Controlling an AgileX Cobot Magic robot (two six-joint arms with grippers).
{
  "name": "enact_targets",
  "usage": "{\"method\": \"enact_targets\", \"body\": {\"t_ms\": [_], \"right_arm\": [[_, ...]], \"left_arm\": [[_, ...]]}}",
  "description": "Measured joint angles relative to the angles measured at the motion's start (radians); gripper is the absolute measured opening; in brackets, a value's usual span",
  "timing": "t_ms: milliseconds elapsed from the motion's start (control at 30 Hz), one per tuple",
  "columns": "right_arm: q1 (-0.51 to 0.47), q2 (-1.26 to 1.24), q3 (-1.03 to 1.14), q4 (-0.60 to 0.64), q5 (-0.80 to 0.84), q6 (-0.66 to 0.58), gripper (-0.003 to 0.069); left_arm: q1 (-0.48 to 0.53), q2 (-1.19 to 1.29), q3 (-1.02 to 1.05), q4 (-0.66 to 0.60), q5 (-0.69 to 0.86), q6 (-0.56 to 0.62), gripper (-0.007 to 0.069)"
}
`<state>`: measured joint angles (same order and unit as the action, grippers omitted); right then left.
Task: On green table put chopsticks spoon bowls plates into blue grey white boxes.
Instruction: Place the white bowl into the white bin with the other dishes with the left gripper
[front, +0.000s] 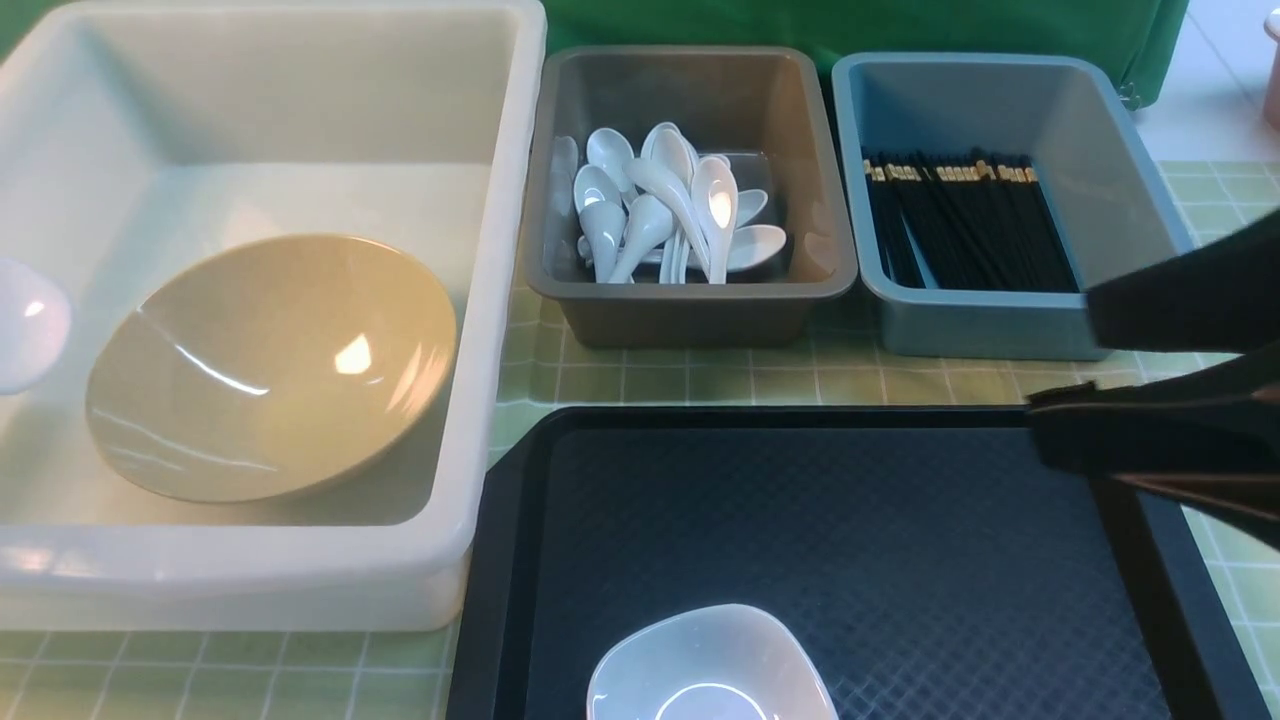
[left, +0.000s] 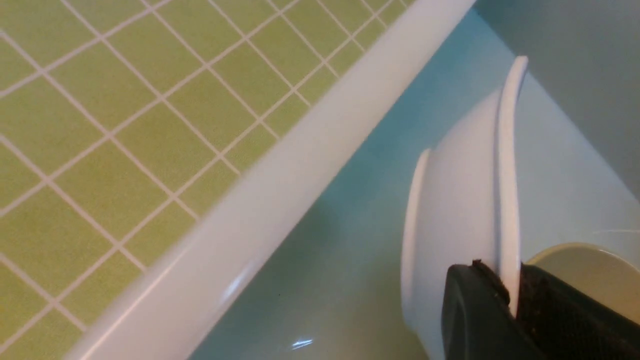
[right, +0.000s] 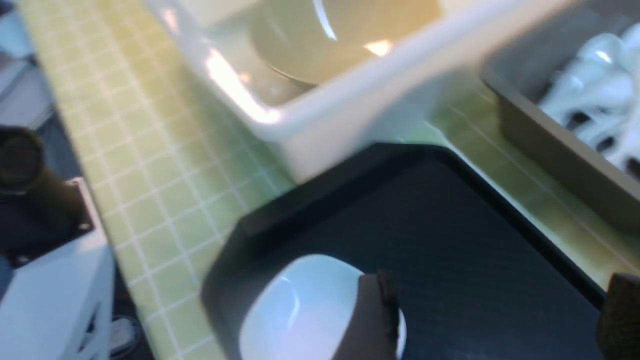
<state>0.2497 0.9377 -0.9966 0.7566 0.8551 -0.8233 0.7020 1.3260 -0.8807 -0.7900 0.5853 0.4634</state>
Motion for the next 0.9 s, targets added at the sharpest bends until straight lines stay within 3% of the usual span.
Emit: {"method": "enact_targets", "body": {"t_ms": [267, 900], "right_arm": [[0.000, 0.006, 0.000, 0.089, -0.022, -0.123, 0.0556], [0.000, 0.006, 0.000, 0.110, -0.028, -0.142, 0.0556]], "left_arm": [[0.000, 0.006, 0.075, -0.005, -0.049, 0.006, 0.0015], [-0.003, 0.051, 0.088, -0.141, -0.078, 0.149, 0.0015]]}}
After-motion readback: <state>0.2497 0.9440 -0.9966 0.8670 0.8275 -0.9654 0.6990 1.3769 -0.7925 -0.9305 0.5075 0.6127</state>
